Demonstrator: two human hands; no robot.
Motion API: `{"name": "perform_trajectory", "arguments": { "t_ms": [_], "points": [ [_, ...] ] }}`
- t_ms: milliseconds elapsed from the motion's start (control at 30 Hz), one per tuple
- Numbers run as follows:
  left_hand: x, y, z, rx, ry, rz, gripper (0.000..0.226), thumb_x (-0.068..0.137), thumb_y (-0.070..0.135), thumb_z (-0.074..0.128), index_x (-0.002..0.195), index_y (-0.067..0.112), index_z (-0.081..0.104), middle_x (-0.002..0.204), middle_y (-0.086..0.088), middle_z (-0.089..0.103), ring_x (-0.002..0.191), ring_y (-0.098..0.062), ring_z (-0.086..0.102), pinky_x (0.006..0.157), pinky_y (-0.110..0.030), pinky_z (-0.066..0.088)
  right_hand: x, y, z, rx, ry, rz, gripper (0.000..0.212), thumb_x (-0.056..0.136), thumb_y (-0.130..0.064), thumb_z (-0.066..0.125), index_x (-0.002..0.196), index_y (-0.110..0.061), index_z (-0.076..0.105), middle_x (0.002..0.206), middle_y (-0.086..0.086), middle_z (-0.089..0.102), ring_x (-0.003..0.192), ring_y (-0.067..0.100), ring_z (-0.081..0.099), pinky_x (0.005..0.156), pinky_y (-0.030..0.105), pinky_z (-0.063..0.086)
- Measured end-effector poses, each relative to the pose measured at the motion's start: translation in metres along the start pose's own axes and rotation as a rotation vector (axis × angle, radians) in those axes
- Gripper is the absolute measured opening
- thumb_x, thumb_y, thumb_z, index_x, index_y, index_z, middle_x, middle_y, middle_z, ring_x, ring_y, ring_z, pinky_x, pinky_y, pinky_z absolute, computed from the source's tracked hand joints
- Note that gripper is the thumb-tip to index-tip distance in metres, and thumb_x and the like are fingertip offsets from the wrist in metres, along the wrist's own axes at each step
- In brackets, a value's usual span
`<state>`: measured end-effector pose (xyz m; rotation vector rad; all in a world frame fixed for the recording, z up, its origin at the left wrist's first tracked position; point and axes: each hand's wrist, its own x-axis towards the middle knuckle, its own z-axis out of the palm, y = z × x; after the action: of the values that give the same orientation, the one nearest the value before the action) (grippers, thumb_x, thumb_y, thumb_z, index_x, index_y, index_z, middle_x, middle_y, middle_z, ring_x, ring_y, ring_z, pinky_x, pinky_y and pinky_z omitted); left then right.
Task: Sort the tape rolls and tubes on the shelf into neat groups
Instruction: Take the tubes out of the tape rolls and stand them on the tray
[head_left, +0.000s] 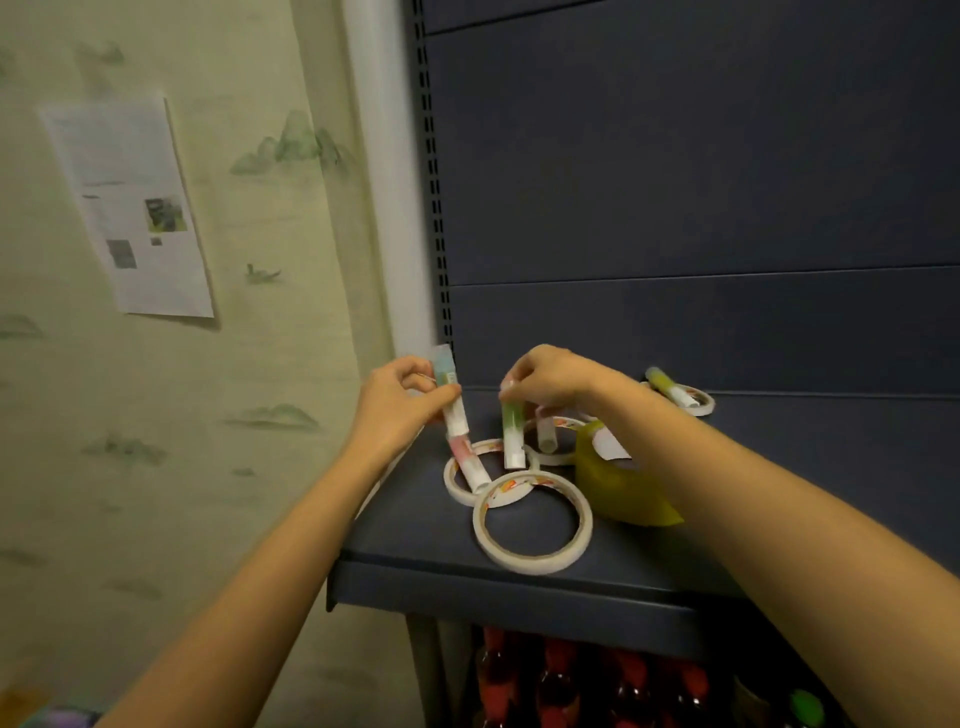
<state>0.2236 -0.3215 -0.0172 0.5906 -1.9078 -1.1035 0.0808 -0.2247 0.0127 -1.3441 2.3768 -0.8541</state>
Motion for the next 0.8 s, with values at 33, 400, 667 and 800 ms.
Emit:
{"name": "perform_trajectory", "arguments": {
  "t_ms": [33,400,667,800],
  "points": [
    [0.004,0.003,0.003,0.003,-0.016,0.020,0.017,0.080,0.001,0.068,0.080,0.010,0.054,0.066,-0.009,0.057,0.058,-0.016,0.055,0.048,-0.013,0.050,-0.005,0.003,-0.007,0.034,0.054,-0.010,0.022,0.092,-0.020,0.058,0.107,-0.006,0.065,0.105,0.007,0.064,0.085,0.019,0.061,0.075,0.028,0.054],
    [0.014,0.070,0.107,-0.002,-0.267,0.241,0.014,0.078,0.008,0.070,0.082,0.013,0.057,0.072,-0.011,0.070,0.058,-0.013,0.067,0.058,-0.029,0.057,-0.104,0.084,-0.113,0.114,0.469,0.048,0.017,0.088,-0.022,0.064,0.101,-0.013,0.068,0.100,0.004,0.069,0.089,0.016,0.067,0.073,0.026,0.054],
    [-0.050,0.145,0.245,-0.133,-0.480,0.299,0.012,0.080,0.010,0.070,0.087,0.006,0.062,0.070,-0.005,0.069,0.060,-0.009,0.069,0.057,-0.019,0.057,-0.222,0.181,-0.190,-0.023,0.677,0.210,0.020,0.084,-0.024,0.069,0.102,-0.015,0.068,0.089,-0.002,0.062,0.090,0.018,0.064,0.087,0.037,0.054],
    [-0.092,0.184,0.319,-0.167,-0.535,0.329,0.013,0.077,0.009,0.073,0.087,0.008,0.066,0.076,-0.003,0.065,0.070,-0.015,0.066,0.059,-0.018,0.058,-0.289,0.233,-0.228,-0.099,0.709,0.290,0.025,0.085,-0.026,0.069,0.106,-0.013,0.067,0.089,-0.002,0.060,0.080,0.016,0.057,0.074,0.033,0.055]
  ]
}}
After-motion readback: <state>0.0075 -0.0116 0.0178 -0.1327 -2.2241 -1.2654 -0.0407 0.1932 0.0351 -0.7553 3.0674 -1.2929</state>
